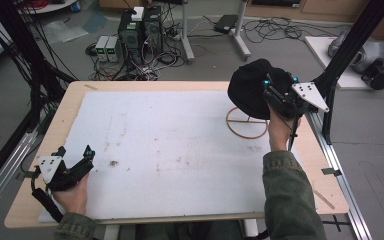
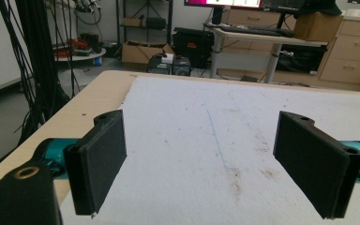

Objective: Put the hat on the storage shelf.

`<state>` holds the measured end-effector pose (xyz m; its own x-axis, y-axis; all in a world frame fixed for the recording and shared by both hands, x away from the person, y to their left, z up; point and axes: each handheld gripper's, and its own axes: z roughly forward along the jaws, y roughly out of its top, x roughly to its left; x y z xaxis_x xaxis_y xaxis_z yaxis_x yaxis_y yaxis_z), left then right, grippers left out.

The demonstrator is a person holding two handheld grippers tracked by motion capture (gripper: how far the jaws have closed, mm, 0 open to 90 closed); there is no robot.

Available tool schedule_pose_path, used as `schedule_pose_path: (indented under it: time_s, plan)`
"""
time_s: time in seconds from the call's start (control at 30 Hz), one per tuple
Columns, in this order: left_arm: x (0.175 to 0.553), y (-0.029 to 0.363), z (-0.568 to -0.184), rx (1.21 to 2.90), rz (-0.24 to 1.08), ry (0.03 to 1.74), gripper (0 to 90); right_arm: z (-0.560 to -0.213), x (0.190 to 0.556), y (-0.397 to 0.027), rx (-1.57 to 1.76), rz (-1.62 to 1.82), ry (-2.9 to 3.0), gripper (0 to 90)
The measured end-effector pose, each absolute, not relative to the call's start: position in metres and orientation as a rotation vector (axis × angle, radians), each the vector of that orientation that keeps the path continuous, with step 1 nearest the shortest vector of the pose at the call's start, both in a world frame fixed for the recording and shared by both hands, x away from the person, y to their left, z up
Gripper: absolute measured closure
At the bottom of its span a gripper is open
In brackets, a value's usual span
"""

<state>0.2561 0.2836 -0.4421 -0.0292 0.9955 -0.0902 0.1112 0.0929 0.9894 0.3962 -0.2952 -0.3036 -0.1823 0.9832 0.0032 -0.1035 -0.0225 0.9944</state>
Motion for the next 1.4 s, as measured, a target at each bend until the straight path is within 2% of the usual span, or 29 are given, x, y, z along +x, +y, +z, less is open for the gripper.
schedule_pose_path:
  time_s: [0.33,0.57,1.0,1.4]
  plan:
    - [0.255,0.284,-0.441,1.205,1.106,1.342,17.5,-0.303,0.380,-0.292,1.075,1.386,1.216,16.4]
    - [0.253,0.283,-0.439,1.197,1.117,1.329,17.2,-0.309,0.359,-0.291,1.073,1.385,1.244,13.0]
    - [0.252,0.280,-0.437,1.207,1.136,1.306,17.1,-0.322,0.311,-0.278,0.988,1.383,1.333,11.9]
    - [0.252,0.280,-0.437,1.210,1.139,1.307,17.1,-0.348,0.307,-0.282,1.036,1.355,1.352,11.9]
